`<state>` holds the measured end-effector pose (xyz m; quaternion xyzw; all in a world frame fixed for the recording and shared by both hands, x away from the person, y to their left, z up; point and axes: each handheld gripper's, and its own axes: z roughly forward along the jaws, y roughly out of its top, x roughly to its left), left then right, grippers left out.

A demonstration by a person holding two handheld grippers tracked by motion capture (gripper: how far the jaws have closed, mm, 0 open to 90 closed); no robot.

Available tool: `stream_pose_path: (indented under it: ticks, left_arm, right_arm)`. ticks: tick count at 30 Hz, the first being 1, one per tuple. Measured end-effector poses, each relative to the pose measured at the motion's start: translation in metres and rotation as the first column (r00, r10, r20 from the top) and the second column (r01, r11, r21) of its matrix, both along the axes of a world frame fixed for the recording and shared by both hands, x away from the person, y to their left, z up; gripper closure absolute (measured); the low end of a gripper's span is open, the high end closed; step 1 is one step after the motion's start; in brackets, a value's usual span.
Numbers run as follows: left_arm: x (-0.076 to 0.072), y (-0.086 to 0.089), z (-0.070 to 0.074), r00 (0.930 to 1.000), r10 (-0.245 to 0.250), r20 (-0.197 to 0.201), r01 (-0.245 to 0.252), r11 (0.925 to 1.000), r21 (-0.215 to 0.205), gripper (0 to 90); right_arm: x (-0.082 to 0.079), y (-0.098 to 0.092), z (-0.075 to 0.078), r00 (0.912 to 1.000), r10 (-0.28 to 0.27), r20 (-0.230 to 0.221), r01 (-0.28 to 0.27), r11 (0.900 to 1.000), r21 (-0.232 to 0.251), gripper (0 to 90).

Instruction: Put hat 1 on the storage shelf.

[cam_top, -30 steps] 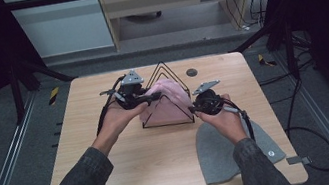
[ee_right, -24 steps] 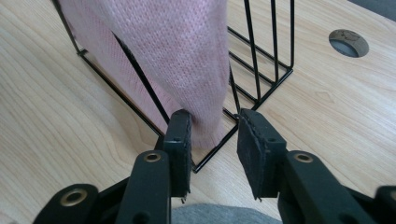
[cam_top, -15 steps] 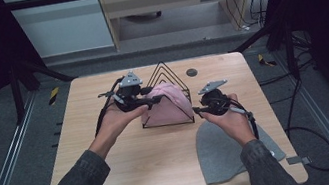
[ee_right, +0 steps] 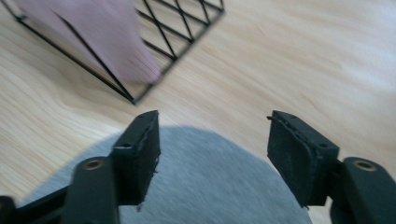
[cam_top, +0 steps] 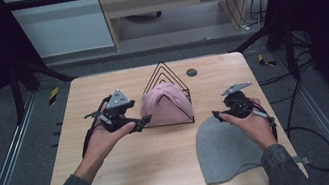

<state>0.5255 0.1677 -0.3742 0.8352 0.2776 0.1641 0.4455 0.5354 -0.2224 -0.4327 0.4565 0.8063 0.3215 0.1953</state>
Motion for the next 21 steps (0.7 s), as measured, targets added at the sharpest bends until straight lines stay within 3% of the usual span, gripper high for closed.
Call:
stream_pose_path:
  ticks: [4,6,11,14,21]
  left_arm:
    - [-0.009,0.011,-0.014,0.9996,0.011,-0.024,-0.011,0.9999,0.001,12.4]
    - [-0.019,0.022,-0.027,0.9993,0.016,-0.035,-0.016,0.9998,0.010,11.3]
    - [-0.029,0.034,-0.044,0.9983,0.031,-0.050,-0.030,0.9994,0.019,10.8]
    - [-0.036,0.045,-0.062,0.9952,0.043,-0.088,-0.040,0.9988,0.027,10.8]
    - [-0.043,0.054,-0.070,0.9933,0.054,-0.102,-0.049,0.9974,0.053,10.8]
  right_arm:
    - [0.001,-0.014,-0.010,0.9990,-0.033,-0.029,0.033,0.999,0.001,32.6]
    - [0.003,-0.025,-0.019,0.9967,-0.059,-0.057,0.059,0.998,-0.001,35.4]
    - [0.005,-0.034,-0.030,0.9935,-0.075,-0.085,0.074,0.997,-0.017,39.6]
    - [0.009,-0.040,-0.039,0.9890,-0.095,-0.113,0.094,0.995,-0.022,41.7]
    - [0.012,-0.046,-0.044,0.9855,-0.110,-0.129,0.107,0.994,-0.030,42.6]
